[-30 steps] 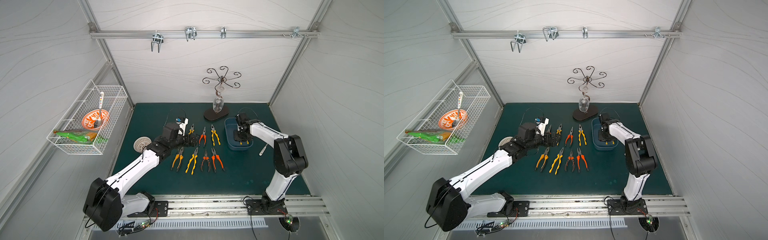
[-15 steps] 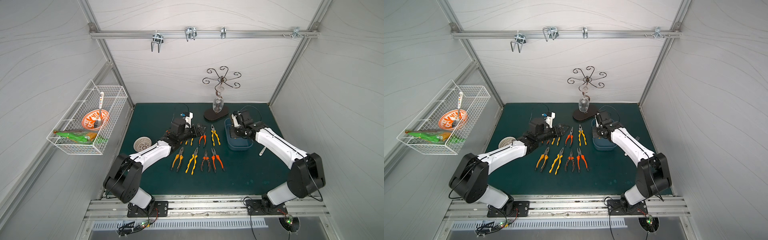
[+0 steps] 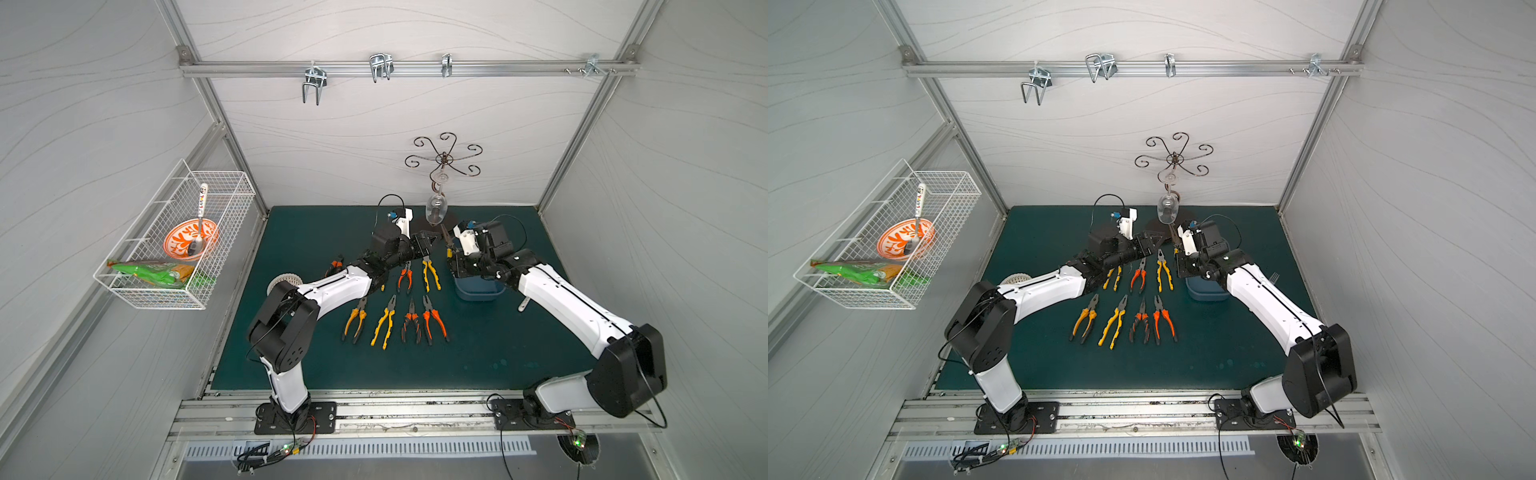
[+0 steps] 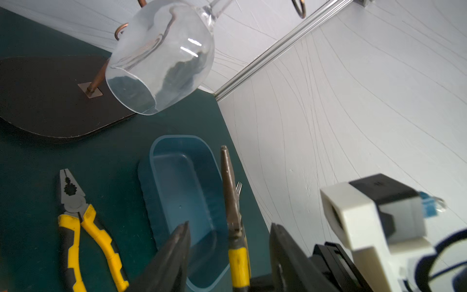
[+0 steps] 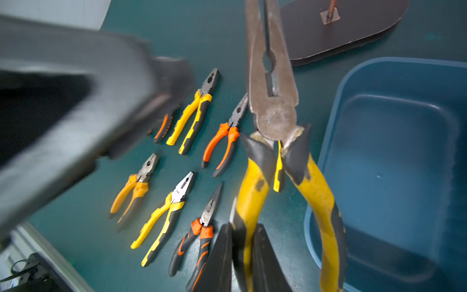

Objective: Take the pliers out of the storage box
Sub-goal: Pick up the pliers from the storage box.

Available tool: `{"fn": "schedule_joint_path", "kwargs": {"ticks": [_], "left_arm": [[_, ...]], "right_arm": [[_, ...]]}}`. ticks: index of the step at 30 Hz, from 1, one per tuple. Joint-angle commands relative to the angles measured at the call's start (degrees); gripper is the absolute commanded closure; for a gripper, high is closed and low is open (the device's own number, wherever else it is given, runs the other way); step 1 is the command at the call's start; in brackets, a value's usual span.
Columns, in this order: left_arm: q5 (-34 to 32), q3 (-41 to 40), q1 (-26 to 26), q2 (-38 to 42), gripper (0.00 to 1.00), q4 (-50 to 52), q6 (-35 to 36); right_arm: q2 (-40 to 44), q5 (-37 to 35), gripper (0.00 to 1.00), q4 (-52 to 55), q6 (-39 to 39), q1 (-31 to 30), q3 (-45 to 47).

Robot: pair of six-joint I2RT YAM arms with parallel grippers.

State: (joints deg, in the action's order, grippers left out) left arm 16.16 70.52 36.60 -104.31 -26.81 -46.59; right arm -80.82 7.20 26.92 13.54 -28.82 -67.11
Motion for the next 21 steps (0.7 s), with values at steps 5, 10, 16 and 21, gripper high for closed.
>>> {"fn": "schedule_joint_path", "kwargs": {"ticks": [5, 10, 16, 21], "left_arm": [[-1.7, 6.9, 0.9, -5.1, 0.56, -0.6, -3.0], [0.4, 8.7, 1.0, -7.1, 0.67, -1.6, -5.1], [2.7, 10.6, 1.2, -8.9, 0.73, -1.1, -7.0], [3.5, 10.8, 1.2, -9.1, 0.96, -1.2, -8.2]], "right_arm": [[2.1, 2.5, 1.0, -3.9, -0.7, -0.4, -0.7], [2.2, 3.1, 1.0, -3.9, -1.0, -0.4, -0.7], [1.8, 3.2, 1.0, -4.1, -1.2, -0.5, -0.5], [2.0, 2.6, 1.0, -4.2, -1.4, -0.4, -0.3]]}}
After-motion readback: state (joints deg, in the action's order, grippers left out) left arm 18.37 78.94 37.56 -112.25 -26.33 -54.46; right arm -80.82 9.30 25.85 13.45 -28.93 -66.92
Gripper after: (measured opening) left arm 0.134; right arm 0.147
